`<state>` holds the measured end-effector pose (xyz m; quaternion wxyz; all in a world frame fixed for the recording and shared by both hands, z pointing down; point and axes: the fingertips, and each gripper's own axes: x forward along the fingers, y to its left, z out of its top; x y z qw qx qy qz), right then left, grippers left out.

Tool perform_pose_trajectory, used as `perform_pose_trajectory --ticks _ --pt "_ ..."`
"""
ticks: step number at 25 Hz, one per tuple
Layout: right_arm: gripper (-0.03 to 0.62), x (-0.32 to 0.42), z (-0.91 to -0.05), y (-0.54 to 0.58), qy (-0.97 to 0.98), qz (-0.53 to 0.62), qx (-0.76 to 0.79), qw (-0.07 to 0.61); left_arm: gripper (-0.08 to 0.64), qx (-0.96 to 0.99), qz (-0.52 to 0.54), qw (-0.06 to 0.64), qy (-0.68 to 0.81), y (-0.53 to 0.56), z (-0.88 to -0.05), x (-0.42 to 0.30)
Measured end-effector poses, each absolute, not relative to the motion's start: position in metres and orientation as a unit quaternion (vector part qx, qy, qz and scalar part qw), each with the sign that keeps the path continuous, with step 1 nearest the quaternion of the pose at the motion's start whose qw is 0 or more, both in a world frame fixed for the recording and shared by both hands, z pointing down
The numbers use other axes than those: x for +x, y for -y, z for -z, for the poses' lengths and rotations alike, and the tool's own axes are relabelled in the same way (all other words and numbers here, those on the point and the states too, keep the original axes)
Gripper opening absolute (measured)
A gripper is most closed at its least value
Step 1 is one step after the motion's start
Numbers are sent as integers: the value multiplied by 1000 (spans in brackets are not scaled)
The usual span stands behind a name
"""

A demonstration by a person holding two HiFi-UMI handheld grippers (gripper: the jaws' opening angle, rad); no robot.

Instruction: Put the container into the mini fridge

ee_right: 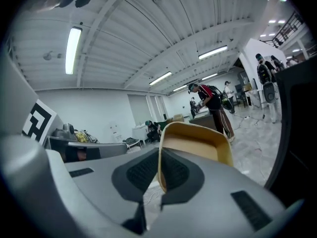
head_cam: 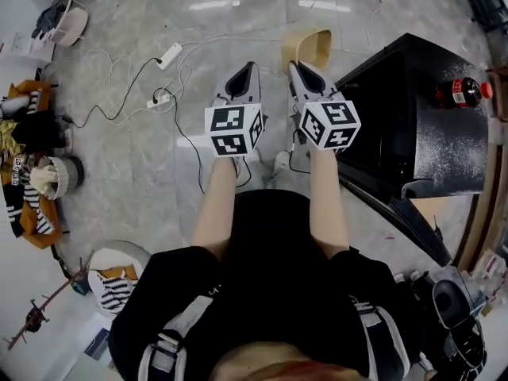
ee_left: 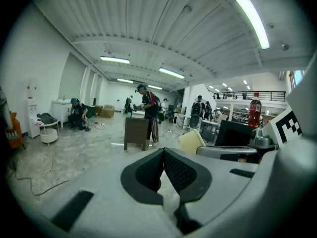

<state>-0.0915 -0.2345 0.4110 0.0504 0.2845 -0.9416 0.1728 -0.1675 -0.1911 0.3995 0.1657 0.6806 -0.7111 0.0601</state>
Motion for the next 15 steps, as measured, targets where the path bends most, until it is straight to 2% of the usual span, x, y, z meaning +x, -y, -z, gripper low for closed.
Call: perform_pose_trajectory --ticks 8,15 --pt "18 -84 -517 198 916 -221 299 150 5 674 -105 272 679 166 -509 -156" --pt "18 -36 -592 180 876 -207 346 265 5 682 -127 319 645 158 -563 -128"
